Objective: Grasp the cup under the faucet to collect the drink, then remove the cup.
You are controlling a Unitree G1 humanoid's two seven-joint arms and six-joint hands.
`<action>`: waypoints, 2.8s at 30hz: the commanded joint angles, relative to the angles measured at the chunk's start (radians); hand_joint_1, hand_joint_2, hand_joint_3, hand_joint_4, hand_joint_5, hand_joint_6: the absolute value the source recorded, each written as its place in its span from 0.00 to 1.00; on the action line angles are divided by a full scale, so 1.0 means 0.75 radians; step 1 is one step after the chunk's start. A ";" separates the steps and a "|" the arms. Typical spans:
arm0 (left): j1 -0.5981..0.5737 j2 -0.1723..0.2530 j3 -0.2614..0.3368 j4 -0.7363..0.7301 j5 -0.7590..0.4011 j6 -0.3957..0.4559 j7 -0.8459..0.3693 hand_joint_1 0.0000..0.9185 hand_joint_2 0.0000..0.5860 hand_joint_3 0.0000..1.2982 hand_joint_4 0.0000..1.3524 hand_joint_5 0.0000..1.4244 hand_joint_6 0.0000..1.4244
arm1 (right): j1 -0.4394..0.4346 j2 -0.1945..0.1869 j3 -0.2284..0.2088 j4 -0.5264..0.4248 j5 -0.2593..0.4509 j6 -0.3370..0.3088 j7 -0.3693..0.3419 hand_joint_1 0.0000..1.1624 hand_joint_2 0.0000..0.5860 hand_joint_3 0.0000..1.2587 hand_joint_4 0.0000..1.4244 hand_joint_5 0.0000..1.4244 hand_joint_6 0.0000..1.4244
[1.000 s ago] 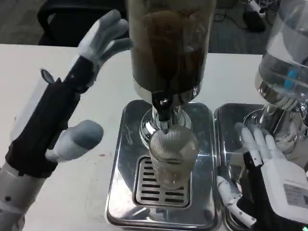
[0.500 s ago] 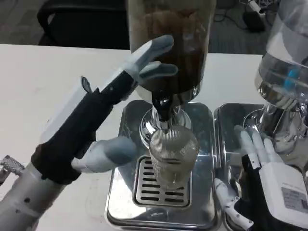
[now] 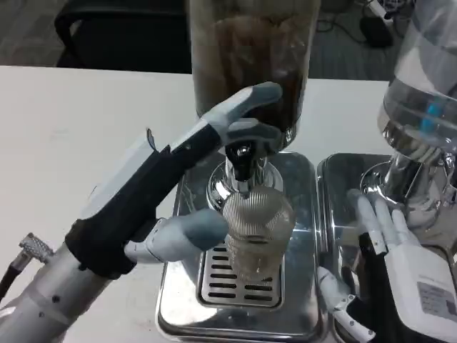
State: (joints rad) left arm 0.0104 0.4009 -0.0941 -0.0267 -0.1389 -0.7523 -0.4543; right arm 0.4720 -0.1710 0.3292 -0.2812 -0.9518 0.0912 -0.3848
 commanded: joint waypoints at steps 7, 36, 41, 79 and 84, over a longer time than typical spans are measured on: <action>0.048 0.016 0.015 -0.056 0.050 -0.021 -0.017 0.00 0.19 0.12 0.07 0.22 0.15 | -0.008 0.000 -0.011 0.006 0.012 -0.005 -0.015 0.21 0.79 0.03 0.00 0.00 0.07; 0.122 0.010 -0.034 -0.107 0.103 -0.025 -0.015 0.00 0.20 0.15 0.10 0.22 0.17 | -0.054 -0.035 -0.043 0.050 0.229 -0.130 0.036 0.25 0.72 0.02 0.00 0.00 0.08; 0.127 0.004 -0.041 -0.111 0.117 -0.028 -0.007 0.00 0.20 0.15 0.10 0.22 0.17 | -0.090 -0.065 -0.060 0.087 0.367 -0.208 0.119 0.27 0.63 0.00 0.00 0.00 0.05; 0.130 -0.008 -0.037 -0.128 0.117 0.000 0.024 0.00 0.20 0.17 0.10 0.22 0.17 | -0.326 0.072 -0.138 0.418 0.806 -0.463 0.333 0.57 0.36 0.00 0.00 0.00 0.00; 0.128 -0.005 -0.037 -0.137 0.115 0.009 0.021 0.00 0.20 0.17 0.11 0.23 0.17 | -0.334 0.088 -0.135 0.451 0.839 -0.482 0.347 0.57 0.36 0.00 0.00 0.00 0.00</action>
State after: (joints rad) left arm 0.1025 0.3917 -0.1066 -0.1176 -0.0663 -0.7581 -0.4219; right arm 0.2391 -0.1161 0.2291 0.0415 -0.3409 -0.2425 -0.1308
